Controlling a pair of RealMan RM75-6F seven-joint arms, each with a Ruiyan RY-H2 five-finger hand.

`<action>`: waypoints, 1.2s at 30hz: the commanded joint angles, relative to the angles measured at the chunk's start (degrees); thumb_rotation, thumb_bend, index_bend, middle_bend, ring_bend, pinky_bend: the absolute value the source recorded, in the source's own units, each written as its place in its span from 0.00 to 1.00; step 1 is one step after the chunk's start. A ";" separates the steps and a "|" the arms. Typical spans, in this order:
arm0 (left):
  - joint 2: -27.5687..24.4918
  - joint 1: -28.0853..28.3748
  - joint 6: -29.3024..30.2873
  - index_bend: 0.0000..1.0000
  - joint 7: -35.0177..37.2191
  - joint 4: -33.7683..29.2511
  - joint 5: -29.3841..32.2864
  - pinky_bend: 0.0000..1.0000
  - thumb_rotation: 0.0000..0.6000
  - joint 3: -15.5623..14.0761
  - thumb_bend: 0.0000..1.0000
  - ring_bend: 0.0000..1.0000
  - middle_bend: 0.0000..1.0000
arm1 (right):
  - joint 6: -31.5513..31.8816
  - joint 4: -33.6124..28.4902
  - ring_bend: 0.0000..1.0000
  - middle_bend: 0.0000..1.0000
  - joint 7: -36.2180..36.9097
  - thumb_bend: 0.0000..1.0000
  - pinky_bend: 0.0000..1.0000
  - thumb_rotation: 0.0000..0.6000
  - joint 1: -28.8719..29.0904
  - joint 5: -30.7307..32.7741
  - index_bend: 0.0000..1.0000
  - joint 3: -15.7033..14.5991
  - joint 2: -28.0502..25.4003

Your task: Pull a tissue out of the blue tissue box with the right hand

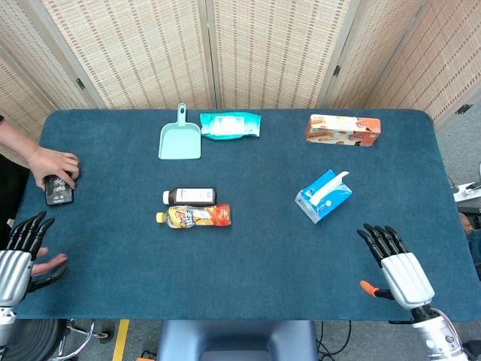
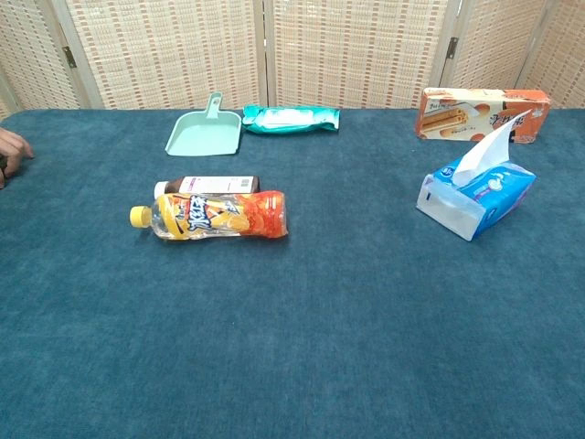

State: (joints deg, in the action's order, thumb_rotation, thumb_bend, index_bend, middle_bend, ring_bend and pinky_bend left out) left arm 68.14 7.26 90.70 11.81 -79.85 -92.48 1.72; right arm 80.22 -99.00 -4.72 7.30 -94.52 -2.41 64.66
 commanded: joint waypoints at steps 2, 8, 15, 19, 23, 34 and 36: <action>0.00 -0.02 0.02 0.00 0.07 0.04 0.06 0.12 1.00 0.02 0.26 0.00 0.00 | -0.07 0.03 0.00 0.00 0.08 0.00 0.00 1.00 0.07 0.07 0.00 0.06 -0.02; -0.06 0.03 0.10 0.00 0.35 -0.01 -0.04 0.12 1.00 0.07 0.26 0.00 0.00 | -0.56 0.25 0.00 0.00 0.31 0.00 0.00 1.00 0.38 0.84 0.00 0.50 0.15; -0.07 0.04 -0.13 0.00 0.49 -0.01 0.13 0.12 1.00 0.03 0.26 0.00 0.00 | -3.19 0.18 0.00 0.00 0.65 0.00 0.00 1.00 2.66 4.66 0.00 3.43 0.40; -0.19 -0.04 0.02 0.00 0.79 -0.07 0.12 0.12 1.00 0.04 0.26 0.00 0.00 | -6.27 -0.17 0.00 0.01 -1.10 0.00 0.00 1.00 5.75 8.39 0.00 6.88 0.82; -0.30 -0.11 0.12 0.00 1.01 -0.08 0.05 0.12 1.00 -0.02 0.26 0.00 0.00 | -11.34 -0.34 0.00 0.09 -5.03 0.03 0.00 1.00 10.04 14.22 0.04 10.67 1.84; -0.66 -0.26 0.04 0.00 2.68 0.18 0.58 0.12 1.00 0.12 0.26 0.00 0.00 | -20.83 1.27 0.00 0.13 -20.63 0.05 0.00 1.00 20.78 34.76 0.07 16.87 6.33; -0.71 -0.29 0.11 0.00 2.86 0.25 0.52 0.12 1.00 0.10 0.26 0.00 0.00 | -21.15 1.67 0.00 0.13 -23.27 0.05 0.00 1.00 22.44 37.86 0.07 17.38 7.28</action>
State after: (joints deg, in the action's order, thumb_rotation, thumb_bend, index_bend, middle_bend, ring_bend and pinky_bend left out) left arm 67.45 6.98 90.80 14.66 -79.61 -91.95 1.82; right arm 60.36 -98.12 -24.70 27.12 -60.12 13.55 70.23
